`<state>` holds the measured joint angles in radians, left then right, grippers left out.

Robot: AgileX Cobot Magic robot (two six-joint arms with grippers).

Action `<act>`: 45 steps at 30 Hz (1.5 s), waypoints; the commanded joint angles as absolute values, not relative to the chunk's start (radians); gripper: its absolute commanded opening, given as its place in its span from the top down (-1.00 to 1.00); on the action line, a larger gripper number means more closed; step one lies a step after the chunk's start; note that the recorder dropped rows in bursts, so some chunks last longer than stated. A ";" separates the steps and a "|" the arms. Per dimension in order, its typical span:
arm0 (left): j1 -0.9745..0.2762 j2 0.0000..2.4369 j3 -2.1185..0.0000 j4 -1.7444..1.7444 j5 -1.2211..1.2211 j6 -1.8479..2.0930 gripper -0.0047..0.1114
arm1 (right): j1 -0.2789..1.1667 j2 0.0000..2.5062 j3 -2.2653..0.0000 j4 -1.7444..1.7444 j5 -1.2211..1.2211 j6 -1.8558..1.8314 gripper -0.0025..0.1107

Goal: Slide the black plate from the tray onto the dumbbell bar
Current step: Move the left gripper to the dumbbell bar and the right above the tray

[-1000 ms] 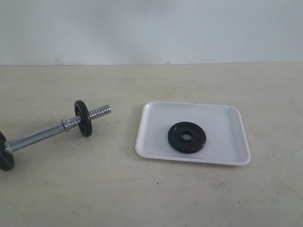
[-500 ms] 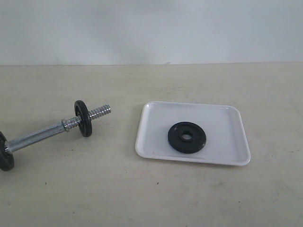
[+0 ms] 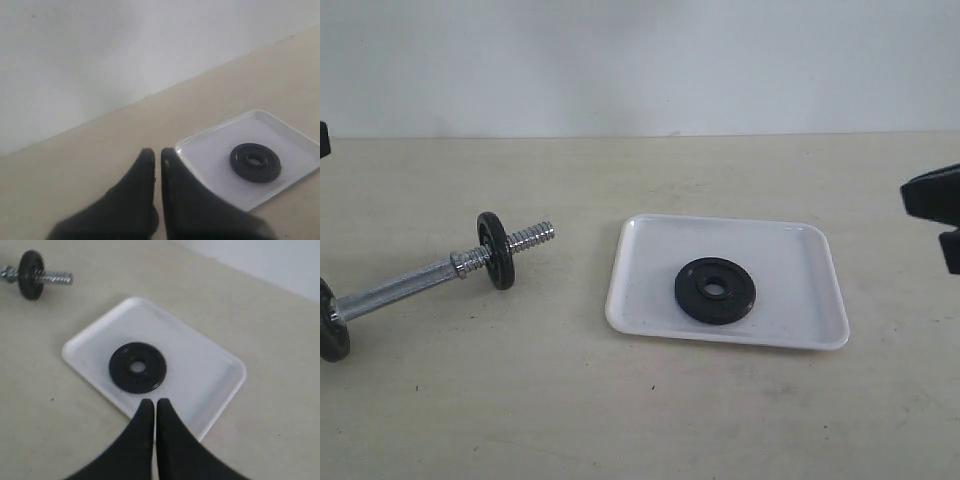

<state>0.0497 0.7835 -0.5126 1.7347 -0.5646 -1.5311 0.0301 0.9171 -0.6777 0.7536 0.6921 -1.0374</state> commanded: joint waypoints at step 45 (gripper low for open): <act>0.046 1.559 -0.611 1.672 -0.311 -0.769 0.84 | 0.035 1.187 -0.752 1.147 0.589 -1.492 0.96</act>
